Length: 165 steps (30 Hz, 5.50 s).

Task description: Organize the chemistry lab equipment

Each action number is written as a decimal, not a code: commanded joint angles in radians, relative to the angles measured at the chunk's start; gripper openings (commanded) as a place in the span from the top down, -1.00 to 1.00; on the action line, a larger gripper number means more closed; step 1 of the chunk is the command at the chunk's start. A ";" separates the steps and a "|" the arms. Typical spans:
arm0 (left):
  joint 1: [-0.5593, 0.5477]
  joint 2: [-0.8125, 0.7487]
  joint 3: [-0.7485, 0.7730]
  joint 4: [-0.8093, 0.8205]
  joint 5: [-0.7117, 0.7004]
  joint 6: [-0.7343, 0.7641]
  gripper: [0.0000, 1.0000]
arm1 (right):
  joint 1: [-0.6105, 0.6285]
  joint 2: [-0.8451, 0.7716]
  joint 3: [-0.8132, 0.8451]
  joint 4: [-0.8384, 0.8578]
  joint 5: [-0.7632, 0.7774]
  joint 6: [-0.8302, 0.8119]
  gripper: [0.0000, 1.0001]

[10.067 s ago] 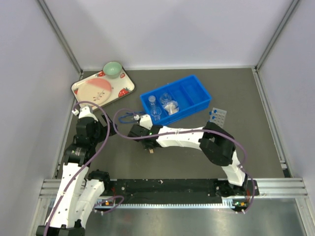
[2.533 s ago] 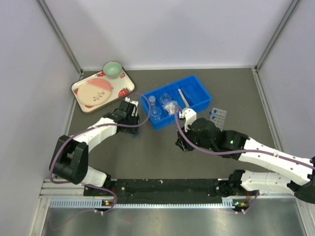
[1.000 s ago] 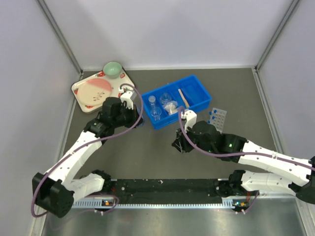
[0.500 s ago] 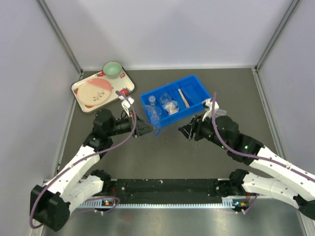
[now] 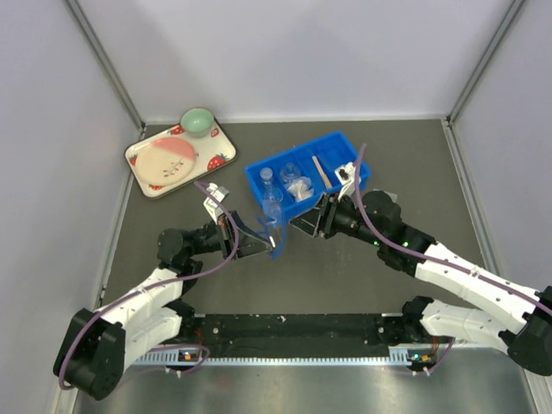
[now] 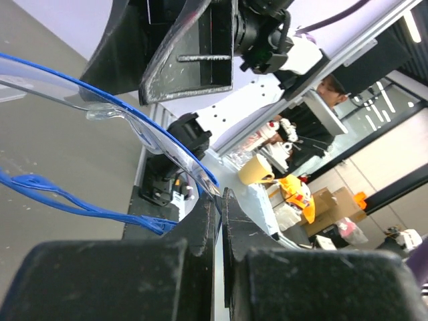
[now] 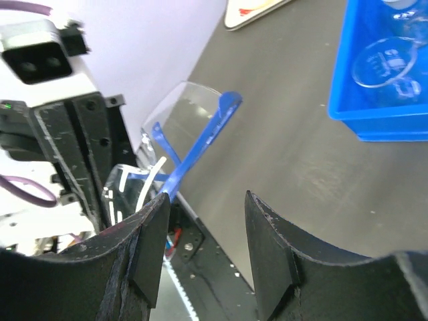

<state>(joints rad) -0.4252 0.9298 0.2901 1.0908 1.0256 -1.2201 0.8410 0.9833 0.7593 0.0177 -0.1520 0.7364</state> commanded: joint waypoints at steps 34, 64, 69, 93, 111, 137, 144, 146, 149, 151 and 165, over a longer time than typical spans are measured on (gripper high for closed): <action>-0.003 -0.148 0.038 0.284 0.005 -0.113 1.00 | 0.092 0.089 0.110 0.317 -0.107 0.248 0.07; -0.003 -0.276 0.093 -0.349 -0.030 0.230 -0.73 | 0.162 0.121 0.186 0.257 -0.051 0.186 1.00; -0.003 -0.354 0.250 -0.789 -0.171 0.547 -0.97 | 0.159 0.112 0.209 0.171 -0.006 0.132 1.00; -0.003 -0.341 0.405 -1.434 -0.573 0.861 -0.95 | -0.295 0.530 0.704 -0.418 0.316 -0.486 1.00; -0.003 -0.462 0.310 -1.461 -0.510 0.864 -0.95 | -0.342 1.012 1.034 -0.499 0.471 -0.970 1.00; -0.003 -0.462 0.299 -1.454 -0.487 0.870 -0.96 | -0.415 1.203 1.127 -0.575 0.307 -0.928 1.00; -0.003 -0.436 0.308 -1.474 -0.496 0.876 -0.97 | -0.415 1.252 1.186 -0.622 0.330 -0.888 0.67; -0.003 -0.424 0.319 -1.485 -0.501 0.878 -0.97 | -0.413 1.252 1.195 -0.631 0.331 -0.878 0.43; -0.003 -0.405 0.331 -1.488 -0.495 0.880 -0.96 | -0.413 1.233 1.207 -0.641 0.330 -0.867 0.22; -0.003 -0.398 0.342 -1.494 -0.502 0.881 -0.97 | -0.413 1.211 1.212 -0.645 0.333 -0.858 0.15; -0.003 -0.286 0.405 -1.445 -0.679 0.849 -0.97 | -0.379 0.778 1.128 -0.657 0.325 -0.661 -0.27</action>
<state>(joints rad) -0.4282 0.6273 0.6430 -0.4095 0.4267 -0.3580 0.4278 2.0037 1.9175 -0.6636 0.1623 -0.0185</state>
